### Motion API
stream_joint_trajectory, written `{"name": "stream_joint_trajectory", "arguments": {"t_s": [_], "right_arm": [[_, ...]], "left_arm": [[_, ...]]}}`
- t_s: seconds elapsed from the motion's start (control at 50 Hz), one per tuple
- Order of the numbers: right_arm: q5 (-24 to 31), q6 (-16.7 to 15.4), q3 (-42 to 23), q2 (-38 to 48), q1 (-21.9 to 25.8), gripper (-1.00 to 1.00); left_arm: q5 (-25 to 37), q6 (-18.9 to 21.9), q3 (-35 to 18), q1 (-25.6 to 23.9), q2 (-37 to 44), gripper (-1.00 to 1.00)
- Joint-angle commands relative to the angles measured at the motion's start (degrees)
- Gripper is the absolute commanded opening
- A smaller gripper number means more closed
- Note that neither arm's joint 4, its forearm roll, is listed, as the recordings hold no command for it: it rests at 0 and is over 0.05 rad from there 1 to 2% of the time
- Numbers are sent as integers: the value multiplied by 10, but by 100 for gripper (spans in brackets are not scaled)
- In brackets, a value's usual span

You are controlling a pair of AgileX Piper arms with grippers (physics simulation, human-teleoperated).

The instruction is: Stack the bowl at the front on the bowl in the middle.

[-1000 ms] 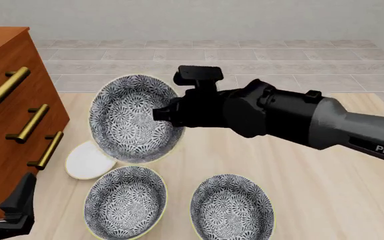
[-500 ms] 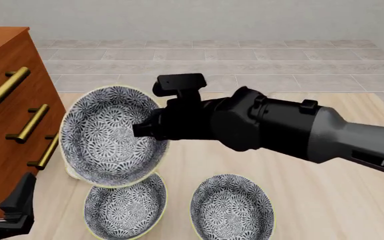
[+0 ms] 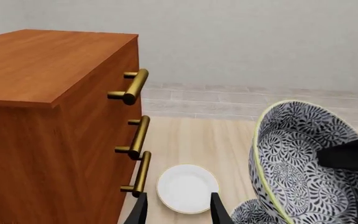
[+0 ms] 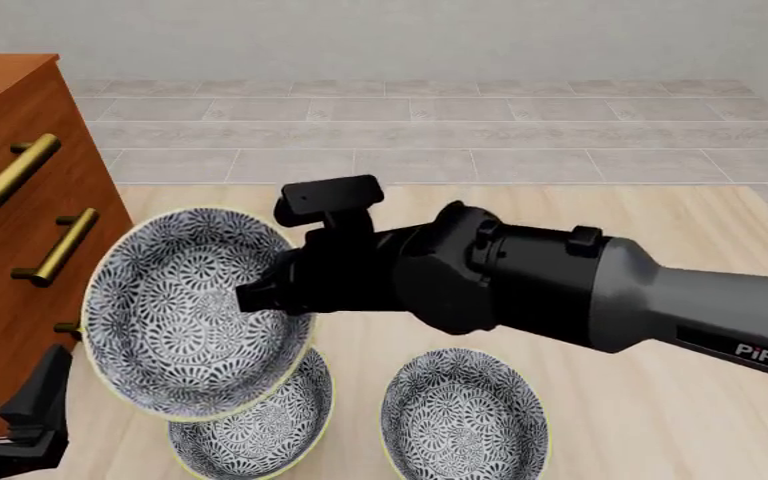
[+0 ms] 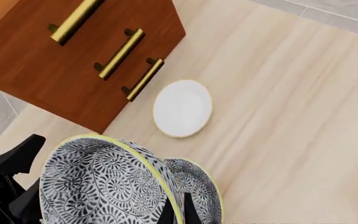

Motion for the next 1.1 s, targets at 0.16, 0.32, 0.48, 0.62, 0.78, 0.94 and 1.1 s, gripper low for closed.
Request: {"name": "stream_joint_trajectory", "arguments": {"t_s": [0.16, 0.32, 0.48, 0.62, 0.78, 0.94, 1.1], "right_arm": [[9, 33, 6, 0, 11, -100], [7, 48, 20, -4, 12, -100], [4, 53, 28, -5, 10, -100], [3, 54, 31, -3, 10, -100], [-1, 55, 34, 4, 13, -100], [-8, 61, 39, 18, 20, -100], [-17, 65, 53, 30, 26, -100]], "left_arm": [[5, 2, 0, 0, -5, 100], [7, 1, 0, 0, -7, 100], [1, 1, 0, -2, -1, 100], [-1, 7, 0, -5, 3, 100], [-6, 6, 0, -5, 11, 100], [-11, 6, 0, -5, 16, 100], [-23, 6, 0, -5, 32, 100]]}}
